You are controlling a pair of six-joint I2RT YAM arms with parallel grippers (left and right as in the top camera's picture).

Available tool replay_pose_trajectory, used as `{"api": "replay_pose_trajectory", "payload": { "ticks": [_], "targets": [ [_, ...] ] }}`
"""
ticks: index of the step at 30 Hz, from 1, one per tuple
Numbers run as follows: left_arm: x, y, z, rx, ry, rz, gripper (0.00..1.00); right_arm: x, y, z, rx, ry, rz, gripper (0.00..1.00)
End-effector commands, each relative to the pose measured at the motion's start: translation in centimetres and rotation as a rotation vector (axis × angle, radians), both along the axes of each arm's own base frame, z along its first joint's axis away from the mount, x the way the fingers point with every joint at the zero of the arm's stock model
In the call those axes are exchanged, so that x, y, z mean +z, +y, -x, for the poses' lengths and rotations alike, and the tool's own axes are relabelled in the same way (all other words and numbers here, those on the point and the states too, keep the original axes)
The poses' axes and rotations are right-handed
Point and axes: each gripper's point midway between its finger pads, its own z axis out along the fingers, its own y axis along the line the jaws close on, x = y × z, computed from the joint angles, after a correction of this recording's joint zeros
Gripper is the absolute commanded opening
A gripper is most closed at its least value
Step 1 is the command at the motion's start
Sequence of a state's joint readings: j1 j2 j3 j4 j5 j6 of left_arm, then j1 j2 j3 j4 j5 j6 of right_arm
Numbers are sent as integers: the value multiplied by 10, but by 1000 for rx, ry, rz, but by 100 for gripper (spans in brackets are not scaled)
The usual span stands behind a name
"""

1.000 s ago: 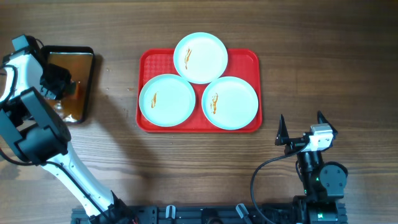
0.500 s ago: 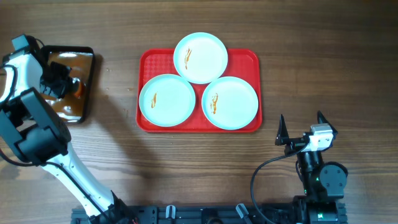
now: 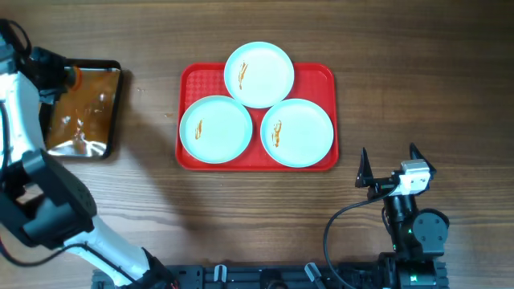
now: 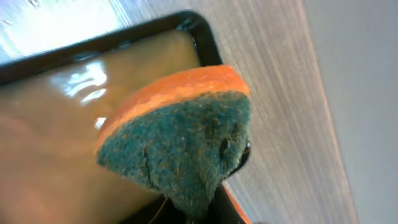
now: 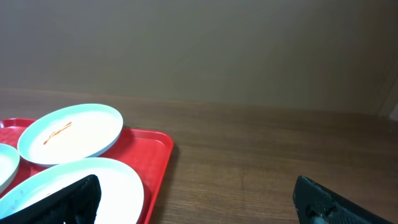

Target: Clean dirty plates on tray and stack at the side

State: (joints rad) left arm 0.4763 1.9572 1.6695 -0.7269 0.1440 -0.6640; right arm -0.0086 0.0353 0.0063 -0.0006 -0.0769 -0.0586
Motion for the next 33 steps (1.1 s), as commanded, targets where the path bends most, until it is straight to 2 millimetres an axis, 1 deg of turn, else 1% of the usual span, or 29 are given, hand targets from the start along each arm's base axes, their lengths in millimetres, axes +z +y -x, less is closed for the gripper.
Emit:
{"api": "replay_pose_trajectory", "payload": {
  "ticks": [1, 2, 4, 5, 7, 9, 11, 12, 13, 14, 15, 16, 18, 20, 21, 22, 24, 26, 29, 30, 31, 32, 33],
  "targets": [
    [-34, -27, -4, -97, -31, 244, 4, 1, -3, 0, -15, -7, 14, 100],
    [-21, -37, -10, -152, -112, 341, 4, 1, -3, 0, -15, -7, 13, 100],
    [7, -44, -16, -234, -255, 465, 4, 1, -3, 0, -15, -7, 13, 100],
    [17, -43, -17, -260, -307, 502, 4, 1, -3, 0, -15, -7, 14, 100],
    [47, -38, -10, -330, -441, 612, 4, 1, -3, 0, -15, -7, 13, 100],
    [62, -31, -1, -356, -507, 674, 4, 1, -3, 0, -15, -7, 14, 100],
    [60, -21, 8, -320, -502, 693, 4, 1, -3, 0, -15, -7, 13, 100],
    [59, -19, 10, -329, -506, 677, 4, 1, -3, 0, -15, -7, 14, 100],
    [55, -18, 10, -339, -503, 649, 4, 1, -3, 0, -15, -7, 13, 100],
    [45, -17, 11, -330, -478, 623, 4, 1, -3, 0, -15, -7, 14, 100],
    [33, -18, 13, -302, -435, 617, 4, 1, -3, 0, -15, -7, 13, 99],
    [16, -21, 16, -260, -376, 615, 4, 1, -3, 0, -15, -7, 13, 100],
    [-29, -26, 23, -168, -243, 597, 4, 1, -3, 0, -15, -7, 14, 100],
    [-51, -20, 28, -124, -188, 561, 4, 1, -3, 0, -15, -7, 13, 100],
    [-60, -12, 32, -92, -161, 531, 4, 1, -3, 0, -15, -7, 13, 100],
    [-58, -3, 32, -84, -180, 510, 4, 1, -3, 0, -15, -7, 13, 100],
    [-29, 4, 27, -123, -290, 524, 4, 1, -3, 0, -15, -7, 13, 100],
    [8, 7, 25, -179, -404, 510, 4, 1, -3, 0, -15, -7, 14, 100],
    [48, 6, 27, -213, -469, 433, 4, 1, -3, 0, -15, -7, 13, 100],
    [50, 5, 26, -211, -464, 415, 4, 1, -3, 0, -15, -7, 13, 100],
    [46, 4, 25, -202, -445, 399, 4, 1, -3, 0, -15, -7, 14, 100],
    [36, 4, 25, -185, -405, 371, 4, 1, -3, 0, -15, -7, 13, 100],
    [20, 5, 24, -191, -357, 314, 4, 1, -3, 0, -15, -7, 14, 100]
  ]
}}
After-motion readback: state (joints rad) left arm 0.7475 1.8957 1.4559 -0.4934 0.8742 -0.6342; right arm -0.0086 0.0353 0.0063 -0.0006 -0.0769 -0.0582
